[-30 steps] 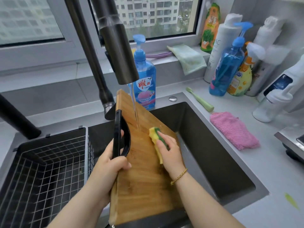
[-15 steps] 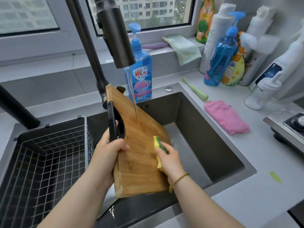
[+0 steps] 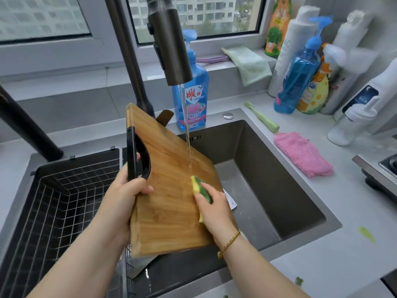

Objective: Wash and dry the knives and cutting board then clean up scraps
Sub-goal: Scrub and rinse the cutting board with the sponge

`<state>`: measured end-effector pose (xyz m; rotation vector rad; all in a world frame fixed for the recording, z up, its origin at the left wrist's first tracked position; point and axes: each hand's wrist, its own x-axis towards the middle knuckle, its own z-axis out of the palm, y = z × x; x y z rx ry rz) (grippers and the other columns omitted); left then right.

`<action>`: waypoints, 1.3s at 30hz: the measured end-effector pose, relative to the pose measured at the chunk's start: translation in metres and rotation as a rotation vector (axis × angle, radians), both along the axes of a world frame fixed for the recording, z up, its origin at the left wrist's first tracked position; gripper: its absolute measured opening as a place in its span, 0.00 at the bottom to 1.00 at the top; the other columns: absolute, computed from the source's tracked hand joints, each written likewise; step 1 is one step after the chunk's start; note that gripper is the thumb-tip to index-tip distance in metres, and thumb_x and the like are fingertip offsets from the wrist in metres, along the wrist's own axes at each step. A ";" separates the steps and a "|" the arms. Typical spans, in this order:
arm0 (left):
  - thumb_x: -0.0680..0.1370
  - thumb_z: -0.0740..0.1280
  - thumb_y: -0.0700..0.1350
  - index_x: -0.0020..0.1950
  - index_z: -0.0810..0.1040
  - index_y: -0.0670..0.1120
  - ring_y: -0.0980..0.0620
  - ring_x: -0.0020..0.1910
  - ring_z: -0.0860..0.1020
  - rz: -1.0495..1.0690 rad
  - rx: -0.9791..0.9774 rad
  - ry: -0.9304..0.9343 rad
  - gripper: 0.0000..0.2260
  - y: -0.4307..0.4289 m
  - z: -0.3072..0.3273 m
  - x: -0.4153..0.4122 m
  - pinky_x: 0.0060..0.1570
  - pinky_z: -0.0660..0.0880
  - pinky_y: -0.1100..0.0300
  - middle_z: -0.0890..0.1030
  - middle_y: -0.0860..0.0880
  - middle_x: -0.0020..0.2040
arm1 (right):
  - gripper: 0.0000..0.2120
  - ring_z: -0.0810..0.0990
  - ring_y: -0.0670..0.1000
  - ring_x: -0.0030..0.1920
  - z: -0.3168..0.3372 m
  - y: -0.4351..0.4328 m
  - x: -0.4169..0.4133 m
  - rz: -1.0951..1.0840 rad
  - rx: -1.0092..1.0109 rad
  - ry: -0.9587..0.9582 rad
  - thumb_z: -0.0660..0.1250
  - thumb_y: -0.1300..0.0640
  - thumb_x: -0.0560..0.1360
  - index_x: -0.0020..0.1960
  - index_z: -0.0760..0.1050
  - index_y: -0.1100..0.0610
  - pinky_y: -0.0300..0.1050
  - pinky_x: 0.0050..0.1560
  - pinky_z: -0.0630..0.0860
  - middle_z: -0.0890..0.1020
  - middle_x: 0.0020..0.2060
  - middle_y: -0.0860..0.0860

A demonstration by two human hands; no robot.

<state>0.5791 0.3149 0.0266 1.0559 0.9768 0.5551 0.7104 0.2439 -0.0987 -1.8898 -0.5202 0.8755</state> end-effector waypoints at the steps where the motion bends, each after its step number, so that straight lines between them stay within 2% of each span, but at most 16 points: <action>1: 0.66 0.63 0.35 0.51 0.75 0.56 0.46 0.40 0.76 -0.019 0.004 0.003 0.20 0.001 0.001 -0.002 0.34 0.72 0.56 0.79 0.47 0.43 | 0.19 0.68 0.44 0.54 -0.006 0.003 0.005 -0.039 -0.002 -0.003 0.59 0.55 0.78 0.69 0.66 0.50 0.30 0.54 0.68 0.67 0.64 0.50; 4: 0.56 0.60 0.37 0.43 0.79 0.57 0.48 0.34 0.79 -0.077 0.030 0.002 0.22 0.004 -0.003 -0.009 0.31 0.75 0.55 0.82 0.49 0.38 | 0.18 0.75 0.48 0.43 -0.018 0.016 0.026 -0.242 -0.131 0.107 0.57 0.51 0.78 0.68 0.68 0.52 0.36 0.40 0.73 0.71 0.63 0.54; 6: 0.56 0.59 0.37 0.39 0.81 0.58 0.49 0.32 0.80 -0.123 0.045 -0.008 0.22 0.003 -0.002 -0.010 0.31 0.76 0.55 0.82 0.48 0.36 | 0.19 0.74 0.49 0.39 -0.019 0.030 0.033 -0.297 -0.160 0.156 0.57 0.49 0.78 0.67 0.69 0.52 0.38 0.43 0.71 0.72 0.61 0.55; 9: 0.56 0.59 0.37 0.36 0.81 0.61 0.51 0.30 0.81 -0.149 0.070 0.004 0.22 0.005 0.004 -0.009 0.34 0.76 0.54 0.83 0.52 0.35 | 0.19 0.70 0.45 0.49 -0.003 0.058 0.041 -0.214 0.078 0.069 0.59 0.53 0.78 0.68 0.68 0.53 0.37 0.55 0.66 0.67 0.60 0.52; 11: 0.56 0.59 0.37 0.41 0.80 0.61 0.53 0.31 0.82 -0.140 0.066 0.009 0.23 0.008 0.006 -0.008 0.33 0.75 0.54 0.84 0.53 0.37 | 0.19 0.66 0.44 0.55 0.007 0.070 0.049 -0.129 0.158 -0.046 0.60 0.56 0.78 0.68 0.68 0.54 0.32 0.58 0.60 0.65 0.59 0.51; 14: 0.56 0.59 0.37 0.48 0.79 0.59 0.52 0.31 0.82 -0.095 0.035 -0.002 0.27 0.014 0.005 -0.009 0.30 0.74 0.55 0.85 0.51 0.39 | 0.19 0.69 0.51 0.62 -0.009 0.076 0.075 -0.191 0.053 -0.107 0.58 0.55 0.78 0.69 0.67 0.53 0.40 0.62 0.63 0.67 0.64 0.55; 17: 0.55 0.58 0.35 0.51 0.78 0.57 0.52 0.32 0.83 -0.097 0.026 0.002 0.30 0.018 0.000 -0.009 0.24 0.75 0.63 0.85 0.50 0.39 | 0.19 0.75 0.53 0.49 -0.026 0.070 0.097 -0.358 -0.152 0.084 0.55 0.52 0.80 0.69 0.67 0.54 0.43 0.53 0.69 0.70 0.64 0.57; 19: 0.55 0.58 0.35 0.52 0.78 0.56 0.52 0.33 0.83 -0.098 0.011 0.002 0.30 0.019 -0.002 -0.009 0.23 0.75 0.65 0.85 0.50 0.40 | 0.19 0.76 0.54 0.51 -0.027 0.069 0.100 -0.344 -0.241 0.103 0.55 0.52 0.80 0.69 0.66 0.54 0.42 0.52 0.69 0.69 0.65 0.57; 23: 0.55 0.58 0.34 0.52 0.78 0.57 0.52 0.35 0.83 -0.107 0.006 -0.006 0.30 0.020 -0.001 -0.007 0.24 0.76 0.62 0.85 0.51 0.42 | 0.19 0.68 0.53 0.64 -0.018 0.086 0.086 -0.174 0.025 -0.059 0.58 0.54 0.79 0.69 0.66 0.54 0.40 0.60 0.65 0.64 0.66 0.55; 26: 0.55 0.59 0.35 0.51 0.78 0.59 0.48 0.37 0.84 -0.076 0.016 0.000 0.30 0.022 0.005 -0.009 0.33 0.75 0.53 0.85 0.49 0.43 | 0.19 0.66 0.53 0.66 -0.018 0.091 0.096 -0.116 0.011 -0.104 0.58 0.54 0.79 0.70 0.66 0.54 0.46 0.68 0.61 0.66 0.66 0.55; 28: 0.59 0.62 0.36 0.52 0.78 0.59 0.50 0.35 0.83 -0.062 0.036 0.013 0.27 0.022 0.007 -0.009 0.34 0.74 0.54 0.85 0.50 0.42 | 0.20 0.70 0.57 0.64 -0.028 0.084 0.105 -0.205 -0.151 -0.075 0.56 0.53 0.79 0.70 0.65 0.52 0.51 0.68 0.65 0.66 0.66 0.57; 30: 0.70 0.57 0.32 0.54 0.76 0.58 0.52 0.33 0.83 -0.055 0.037 0.023 0.24 0.024 0.004 -0.008 0.30 0.74 0.56 0.85 0.52 0.40 | 0.20 0.72 0.58 0.61 -0.036 0.076 0.103 -0.242 -0.293 -0.017 0.55 0.53 0.79 0.71 0.63 0.50 0.53 0.66 0.68 0.64 0.67 0.57; 32: 0.71 0.52 0.27 0.54 0.76 0.59 0.52 0.32 0.83 -0.055 0.027 0.043 0.29 0.022 0.001 -0.005 0.28 0.75 0.59 0.85 0.53 0.38 | 0.20 0.75 0.56 0.55 -0.029 0.072 0.088 -0.181 -0.270 0.003 0.55 0.53 0.79 0.71 0.63 0.50 0.50 0.63 0.70 0.62 0.67 0.56; 35: 0.69 0.59 0.32 0.52 0.77 0.60 0.45 0.39 0.80 -0.014 0.004 0.022 0.24 0.015 -0.003 0.001 0.39 0.74 0.53 0.85 0.48 0.43 | 0.21 0.72 0.45 0.44 -0.010 0.057 0.054 0.007 -0.077 -0.008 0.58 0.53 0.79 0.71 0.63 0.50 0.33 0.53 0.68 0.64 0.63 0.52; 37: 0.70 0.60 0.32 0.52 0.77 0.59 0.45 0.40 0.77 -0.004 0.009 0.021 0.23 0.011 -0.003 0.002 0.40 0.73 0.52 0.83 0.45 0.44 | 0.22 0.71 0.47 0.53 -0.002 0.036 0.033 0.122 -0.030 -0.067 0.59 0.55 0.78 0.71 0.63 0.51 0.29 0.52 0.63 0.65 0.58 0.50; 39: 0.72 0.55 0.29 0.54 0.76 0.58 0.45 0.40 0.76 -0.001 0.016 0.031 0.26 0.008 0.000 0.000 0.37 0.72 0.54 0.80 0.46 0.45 | 0.21 0.72 0.53 0.60 -0.010 0.020 0.033 0.135 -0.100 -0.085 0.58 0.56 0.79 0.71 0.63 0.52 0.25 0.47 0.67 0.68 0.60 0.52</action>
